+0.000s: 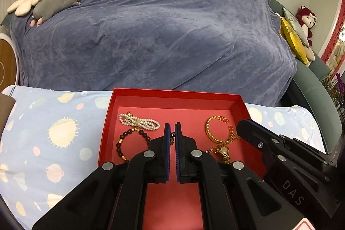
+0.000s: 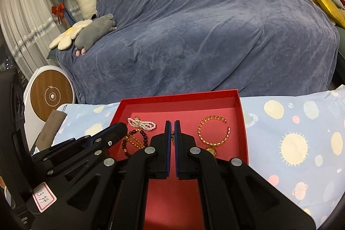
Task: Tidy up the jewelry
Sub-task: 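Open both tools to drop the necklaces into the red box, then withdraw both tools from the box toward the rings and earrings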
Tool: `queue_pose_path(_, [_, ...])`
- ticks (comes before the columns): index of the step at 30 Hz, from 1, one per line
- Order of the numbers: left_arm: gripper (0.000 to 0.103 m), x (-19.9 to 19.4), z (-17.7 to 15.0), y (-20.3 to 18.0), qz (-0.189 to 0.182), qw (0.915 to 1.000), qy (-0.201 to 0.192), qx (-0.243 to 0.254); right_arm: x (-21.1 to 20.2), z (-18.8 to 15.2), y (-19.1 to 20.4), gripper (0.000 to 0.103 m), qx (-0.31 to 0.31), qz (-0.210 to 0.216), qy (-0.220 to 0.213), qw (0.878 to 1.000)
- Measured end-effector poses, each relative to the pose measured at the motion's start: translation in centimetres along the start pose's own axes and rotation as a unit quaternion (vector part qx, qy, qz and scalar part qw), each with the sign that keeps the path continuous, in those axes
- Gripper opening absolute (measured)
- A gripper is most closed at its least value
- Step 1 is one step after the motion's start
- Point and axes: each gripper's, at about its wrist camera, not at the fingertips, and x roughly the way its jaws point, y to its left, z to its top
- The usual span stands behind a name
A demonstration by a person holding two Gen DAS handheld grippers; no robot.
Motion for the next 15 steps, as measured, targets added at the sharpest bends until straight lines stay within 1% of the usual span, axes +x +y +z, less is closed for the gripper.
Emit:
queue_pose_path(3, [0.003, 1.1, -0.2, 0.3, 0.007, 1.0, -0.001, 0.004, 1.4, -0.3, -0.6, 0.003, 0.007, 0.001, 0.012, 1.0])
queue_pose_path(5, [0.005, 1.6, -0.4, 0.5, 0.01, 0.9999, -0.002, 0.005, 1.7, -0.7, -0.8, 0.005, 0.011, -0.003, 0.012, 1.0])
queue_pose_path(7, [0.011, 1.9, -0.7, 0.5, 0.016, 0.9998, 0.003, 0.01, 1.7, -0.9, -0.9, 0.005, 0.008, -0.009, 0.009, 1.0])
queue_pose_path(8, [0.014, 1.9, -0.8, 0.5, 0.018, 0.9998, 0.004, 0.012, 1.5, -1.1, -0.9, 0.009, 0.006, -0.014, 0.006, 1.0])
queue_pose_path(9, [0.022, 1.8, -1.0, 0.4, 0.02, 0.9997, 0.003, 0.015, 1.3, -1.3, -1.0, 0.014, 0.006, -0.015, 0.004, 1.0])
queue_pose_path(11, [0.03, 1.2, -1.3, 0.2, 0.031, 0.9993, -0.002, 0.022, 0.5, -1.7, -1.2, 0.019, 0.008, -0.018, -0.002, 1.0])
queue_pose_path(14, [0.032, -0.4, -2.1, -0.3, 0.041, 0.9984, -0.011, 0.038, -1.4, -2.4, -1.4, 0.021, 0.009, -0.016, -0.009, 1.0])
queue_pose_path(15, [0.033, -1.0, -2.4, -0.6, 0.043, 0.9979, -0.013, 0.045, -2.0, -2.6, -1.4, 0.024, 0.009, -0.014, -0.011, 1.0])
